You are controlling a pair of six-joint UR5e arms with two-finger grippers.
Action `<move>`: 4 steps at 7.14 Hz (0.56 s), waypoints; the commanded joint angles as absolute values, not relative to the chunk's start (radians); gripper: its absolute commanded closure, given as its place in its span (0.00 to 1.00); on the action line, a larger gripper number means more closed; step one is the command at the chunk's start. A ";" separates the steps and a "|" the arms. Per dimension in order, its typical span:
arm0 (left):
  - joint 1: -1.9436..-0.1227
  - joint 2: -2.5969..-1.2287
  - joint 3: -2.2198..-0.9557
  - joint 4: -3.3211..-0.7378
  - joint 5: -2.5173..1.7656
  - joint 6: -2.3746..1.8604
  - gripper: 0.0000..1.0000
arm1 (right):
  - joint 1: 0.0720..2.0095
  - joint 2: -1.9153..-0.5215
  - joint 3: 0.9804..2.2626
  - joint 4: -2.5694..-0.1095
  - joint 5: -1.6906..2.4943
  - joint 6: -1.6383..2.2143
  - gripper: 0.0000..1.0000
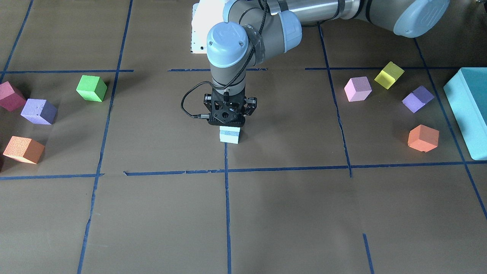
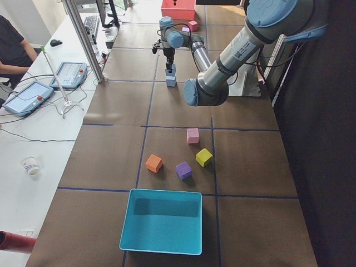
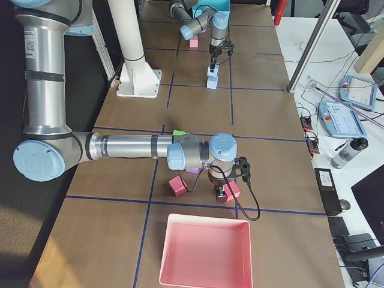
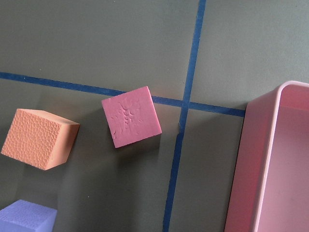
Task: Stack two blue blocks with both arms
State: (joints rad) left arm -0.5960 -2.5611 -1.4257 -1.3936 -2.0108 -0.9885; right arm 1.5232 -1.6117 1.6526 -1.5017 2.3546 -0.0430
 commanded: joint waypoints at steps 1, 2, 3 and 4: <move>-0.597 -2.562 -1.413 -1.397 -2.011 -0.986 0.95 | 1.523 -1.611 1.652 -1.503 2.355 -0.043 0.00; -0.597 -2.562 -1.393 -1.437 -2.011 -0.991 0.95 | 1.523 -1.611 1.654 -1.503 2.355 -0.043 0.00; -0.597 -2.563 -1.366 -1.469 -2.011 -0.992 0.95 | 1.523 -1.611 1.654 -1.503 2.355 -0.043 0.00; -0.597 -2.565 -1.365 -1.470 -2.011 -0.992 0.94 | 1.523 -1.611 1.654 -1.503 2.355 -0.043 0.00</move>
